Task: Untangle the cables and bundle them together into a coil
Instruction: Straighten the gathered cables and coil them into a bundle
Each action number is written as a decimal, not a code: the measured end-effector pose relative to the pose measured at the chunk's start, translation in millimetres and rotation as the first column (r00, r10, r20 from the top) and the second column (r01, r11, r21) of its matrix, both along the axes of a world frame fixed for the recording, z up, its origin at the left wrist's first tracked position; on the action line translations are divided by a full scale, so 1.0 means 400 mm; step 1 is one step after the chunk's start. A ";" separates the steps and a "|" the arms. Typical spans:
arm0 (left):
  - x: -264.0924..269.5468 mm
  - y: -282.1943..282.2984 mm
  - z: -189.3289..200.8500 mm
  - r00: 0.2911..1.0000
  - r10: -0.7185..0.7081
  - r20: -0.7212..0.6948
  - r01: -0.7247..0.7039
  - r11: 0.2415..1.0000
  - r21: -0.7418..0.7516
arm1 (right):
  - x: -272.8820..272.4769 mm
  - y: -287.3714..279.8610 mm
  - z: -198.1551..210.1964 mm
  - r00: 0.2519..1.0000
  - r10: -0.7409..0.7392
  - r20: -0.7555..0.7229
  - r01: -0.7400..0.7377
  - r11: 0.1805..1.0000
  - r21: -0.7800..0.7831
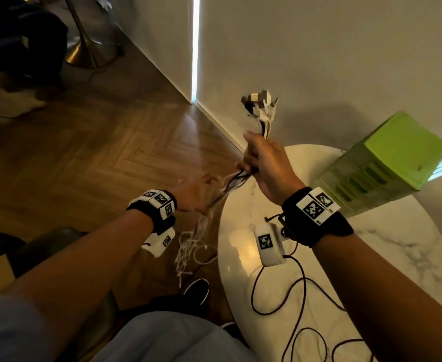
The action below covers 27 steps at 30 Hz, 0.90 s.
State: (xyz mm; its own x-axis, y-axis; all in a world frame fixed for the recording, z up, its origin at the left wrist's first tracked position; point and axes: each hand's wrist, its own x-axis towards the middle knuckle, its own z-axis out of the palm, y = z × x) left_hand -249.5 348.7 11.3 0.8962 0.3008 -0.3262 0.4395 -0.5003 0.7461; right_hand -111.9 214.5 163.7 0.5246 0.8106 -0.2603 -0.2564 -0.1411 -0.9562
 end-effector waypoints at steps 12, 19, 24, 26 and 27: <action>0.116 -0.065 0.259 0.851 0.402 0.339 -0.015 0.663 -0.748 | -0.037 -0.054 -0.060 0.848 0.418 0.327 -0.317 0.893 -0.318; 0.165 -0.106 0.303 0.888 0.149 0.435 0.060 0.900 -0.432 | -0.024 -0.105 -0.064 0.864 0.371 0.341 -0.263 0.909 -0.324; 0.173 -0.120 0.328 0.902 -0.059 0.428 0.318 0.761 -0.565 | -0.009 -0.137 -0.083 0.960 0.174 0.220 -0.136 0.975 -0.175; 0.168 -0.126 0.294 0.923 -0.144 0.357 0.359 0.659 -0.661 | 0.009 -0.160 -0.067 0.976 0.123 0.179 -0.100 0.986 -0.130; 0.168 -0.135 0.267 0.934 -0.223 0.278 0.354 0.670 -0.652 | 0.018 -0.174 -0.056 0.981 0.118 0.154 -0.099 0.987 -0.127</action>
